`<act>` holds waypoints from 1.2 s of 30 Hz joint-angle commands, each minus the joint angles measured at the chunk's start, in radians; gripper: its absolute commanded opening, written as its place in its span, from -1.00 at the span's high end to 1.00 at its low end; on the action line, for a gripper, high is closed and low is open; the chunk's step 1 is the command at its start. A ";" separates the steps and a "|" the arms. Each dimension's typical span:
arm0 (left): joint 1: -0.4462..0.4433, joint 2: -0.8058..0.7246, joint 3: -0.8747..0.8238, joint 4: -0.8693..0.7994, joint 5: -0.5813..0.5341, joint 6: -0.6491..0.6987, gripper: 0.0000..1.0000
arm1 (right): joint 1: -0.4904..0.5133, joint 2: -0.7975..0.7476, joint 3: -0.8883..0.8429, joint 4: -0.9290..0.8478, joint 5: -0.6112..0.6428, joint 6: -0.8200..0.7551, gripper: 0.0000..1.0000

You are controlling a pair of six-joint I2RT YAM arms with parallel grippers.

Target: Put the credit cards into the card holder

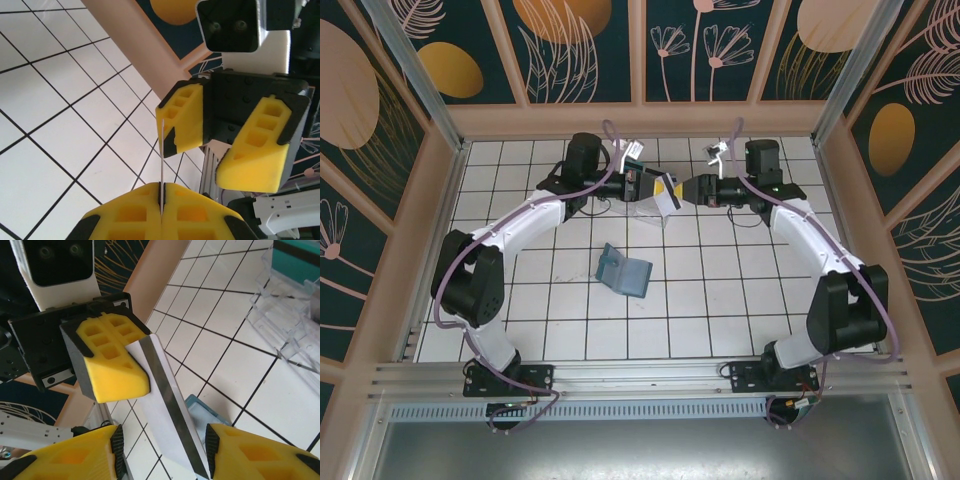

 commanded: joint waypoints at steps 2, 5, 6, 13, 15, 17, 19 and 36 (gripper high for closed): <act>0.006 -0.002 0.028 -0.045 0.042 0.052 1.00 | 0.007 0.024 0.035 -0.005 -0.068 -0.023 0.06; 0.006 -0.002 0.026 -0.020 0.061 0.036 1.00 | 0.015 0.040 0.042 -0.014 -0.082 -0.027 0.08; 0.006 -0.002 0.027 -0.011 0.074 0.031 1.00 | 0.021 0.044 0.045 -0.019 -0.082 -0.032 0.08; 0.006 -0.006 0.032 -0.011 0.099 0.032 1.00 | 0.035 0.050 0.050 -0.018 -0.079 -0.044 0.45; 0.006 -0.005 0.031 -0.014 0.095 0.036 1.00 | 0.035 0.049 0.052 -0.018 -0.081 -0.045 0.68; 0.007 -0.005 0.029 -0.020 0.081 0.037 1.00 | 0.035 0.048 0.051 -0.017 -0.080 -0.044 0.85; 0.009 -0.008 0.024 -0.022 0.045 0.035 0.92 | 0.035 0.046 0.042 -0.014 -0.077 -0.041 0.92; 0.045 -0.170 -0.323 -0.219 -0.495 0.139 0.06 | 0.252 -0.050 -0.561 0.745 0.270 0.513 1.00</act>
